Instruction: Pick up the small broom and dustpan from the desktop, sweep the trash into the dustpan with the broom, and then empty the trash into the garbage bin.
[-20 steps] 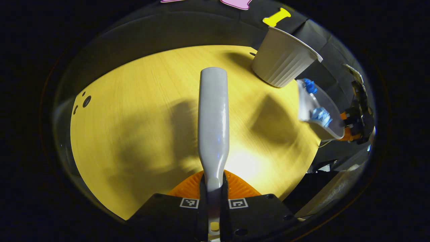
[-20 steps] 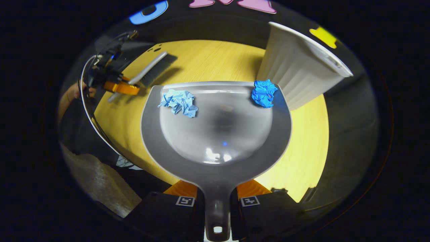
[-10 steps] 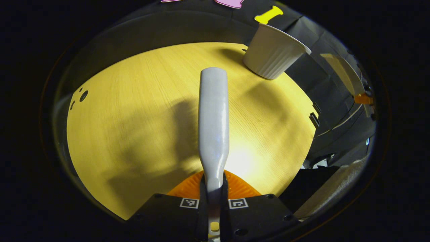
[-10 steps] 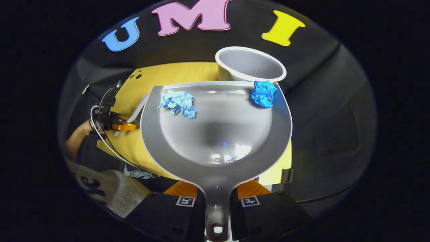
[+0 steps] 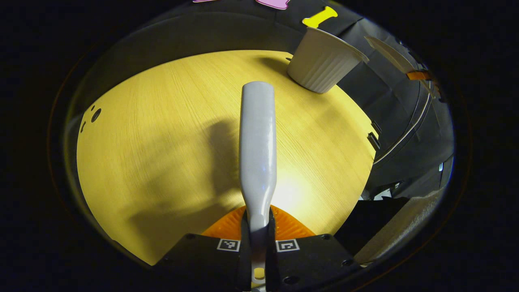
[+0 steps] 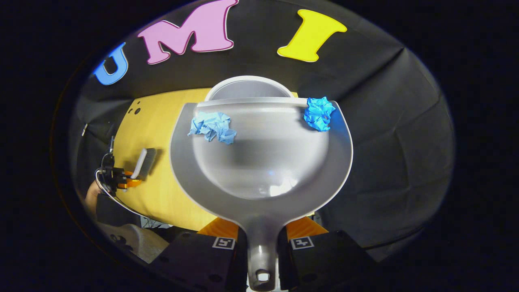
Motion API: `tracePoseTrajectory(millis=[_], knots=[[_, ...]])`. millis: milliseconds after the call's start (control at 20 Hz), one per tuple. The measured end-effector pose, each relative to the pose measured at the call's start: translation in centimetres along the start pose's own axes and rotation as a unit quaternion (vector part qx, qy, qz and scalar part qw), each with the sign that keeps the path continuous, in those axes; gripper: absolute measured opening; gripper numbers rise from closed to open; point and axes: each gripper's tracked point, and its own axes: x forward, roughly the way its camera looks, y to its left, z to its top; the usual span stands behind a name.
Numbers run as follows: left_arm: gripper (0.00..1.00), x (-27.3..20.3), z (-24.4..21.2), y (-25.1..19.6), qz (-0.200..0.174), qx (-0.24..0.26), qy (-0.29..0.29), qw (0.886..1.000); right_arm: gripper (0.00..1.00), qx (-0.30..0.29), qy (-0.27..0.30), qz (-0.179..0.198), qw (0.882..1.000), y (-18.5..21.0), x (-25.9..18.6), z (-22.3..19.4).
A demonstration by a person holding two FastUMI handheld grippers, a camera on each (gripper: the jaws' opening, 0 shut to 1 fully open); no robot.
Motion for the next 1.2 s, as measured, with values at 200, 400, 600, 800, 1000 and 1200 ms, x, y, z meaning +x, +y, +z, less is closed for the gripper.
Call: tracePoseTrajectory(millis=[200, 400, 600, 800, 1000, 1200], knots=[[0.17, -0.4, -0.5, 0.4, -0.001, -0.008, -0.001, 1.0, 0.34, -0.047, 0.044, -0.031, 0.997, -0.3, -0.9, -0.4], [0.17, -0.5, -1.3, 0.9, -0.002, -0.02, 0.002, 1.0, 0.34, -0.089, 0.092, -0.02, 0.991, -1.9, -2.2, -0.6], [0.18, -0.2, -2.0, 1.4, 0.0, -0.035, 0.005, 0.999, 0.34, -0.118, 0.119, -0.012, 0.986, -3.1, -3.3, -0.5], [0.18, 0.2, -2.3, 1.8, -0.001, -0.04, 0.008, 0.999, 0.34, -0.141, 0.134, -0.023, 0.981, -4.7, -3.8, 0.6], [0.17, 0.5, -2.1, 1.7, -0.003, -0.039, 0.009, 0.999, 0.34, -0.168, 0.144, -0.053, 0.974, -5.3, -3.6, 0.4], [0.18, 0.5, -2.0, 1.5, -0.006, -0.039, 0.009, 0.999, 0.34, -0.179, 0.153, -0.06, 0.97, -5.8, -3.9, 0.9]])
